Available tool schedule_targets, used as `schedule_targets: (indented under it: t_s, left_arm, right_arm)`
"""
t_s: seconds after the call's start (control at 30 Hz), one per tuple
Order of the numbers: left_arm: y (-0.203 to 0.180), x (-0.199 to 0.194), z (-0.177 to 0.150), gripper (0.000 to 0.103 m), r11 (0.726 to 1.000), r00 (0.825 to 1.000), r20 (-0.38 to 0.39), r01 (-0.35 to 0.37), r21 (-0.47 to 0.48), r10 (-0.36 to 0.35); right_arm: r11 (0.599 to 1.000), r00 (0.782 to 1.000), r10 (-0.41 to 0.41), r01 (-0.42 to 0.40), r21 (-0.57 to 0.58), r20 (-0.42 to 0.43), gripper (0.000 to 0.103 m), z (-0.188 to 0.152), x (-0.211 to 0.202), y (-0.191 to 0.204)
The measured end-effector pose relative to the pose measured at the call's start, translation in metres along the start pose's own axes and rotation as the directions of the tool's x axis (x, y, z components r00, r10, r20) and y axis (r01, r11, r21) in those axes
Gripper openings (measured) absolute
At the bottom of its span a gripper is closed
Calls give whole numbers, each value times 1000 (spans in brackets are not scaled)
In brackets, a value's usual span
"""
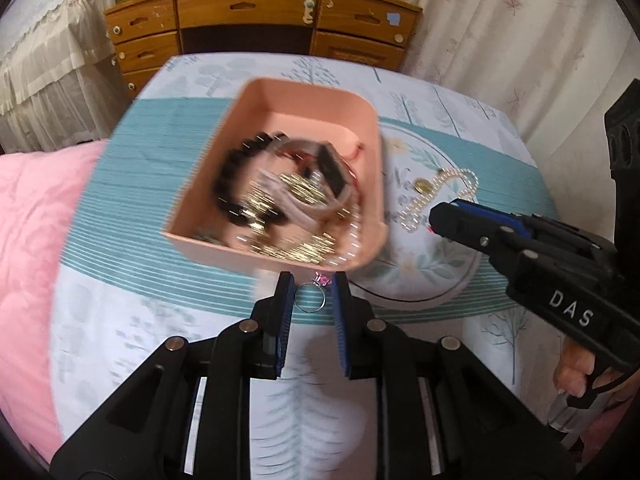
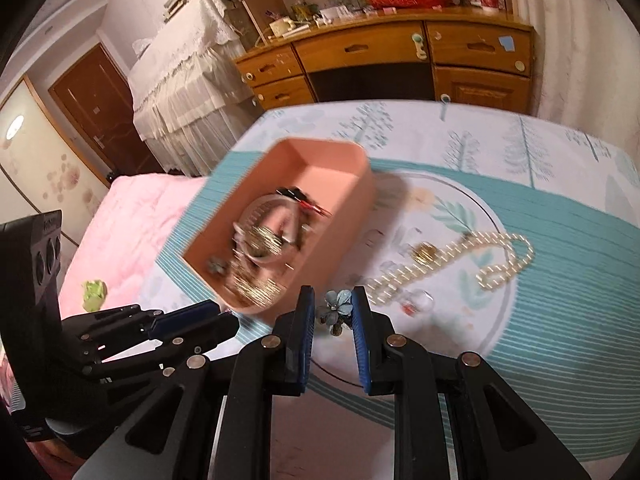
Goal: Organize jewelry
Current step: 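Carry the ring and flower pendant into the pink tray and open both tools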
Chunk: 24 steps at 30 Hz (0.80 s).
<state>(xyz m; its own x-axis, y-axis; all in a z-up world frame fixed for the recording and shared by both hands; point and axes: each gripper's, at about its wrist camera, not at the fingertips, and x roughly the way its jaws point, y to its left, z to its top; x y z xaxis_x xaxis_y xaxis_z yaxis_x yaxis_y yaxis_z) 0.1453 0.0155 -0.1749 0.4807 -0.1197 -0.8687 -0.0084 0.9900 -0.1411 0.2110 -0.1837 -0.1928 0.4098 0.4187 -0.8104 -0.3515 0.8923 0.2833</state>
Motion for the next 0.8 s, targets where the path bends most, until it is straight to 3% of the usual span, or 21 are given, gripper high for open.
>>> schedule_targets:
  t_s: [0.3, 0.57, 0.7, 0.77, 0.8]
  left_arm:
    - [37, -31, 30, 17, 999, 998, 61, -4, 44, 1]
    - [39, -31, 67, 17, 994, 991, 137, -9, 110, -6]
    - [39, -25, 85, 17, 994, 990, 139, 2, 110, -18]
    - [39, -18, 91, 17, 995, 992, 124, -2, 104, -11]
    - [39, -15, 92, 18, 995, 993, 114, -5, 99, -6]
  right_arm:
    - [1000, 997, 13, -13, 5, 76, 18, 36, -4, 52]
    - [998, 991, -10, 0, 68, 136, 18, 53, -7, 63]
    - [997, 988, -18, 6, 81, 151, 18, 58, -9, 60]
    - [996, 989, -19, 6, 94, 143, 24, 59, -7, 57]
    - [994, 990, -22, 7, 106, 139, 41, 58, -7, 55]
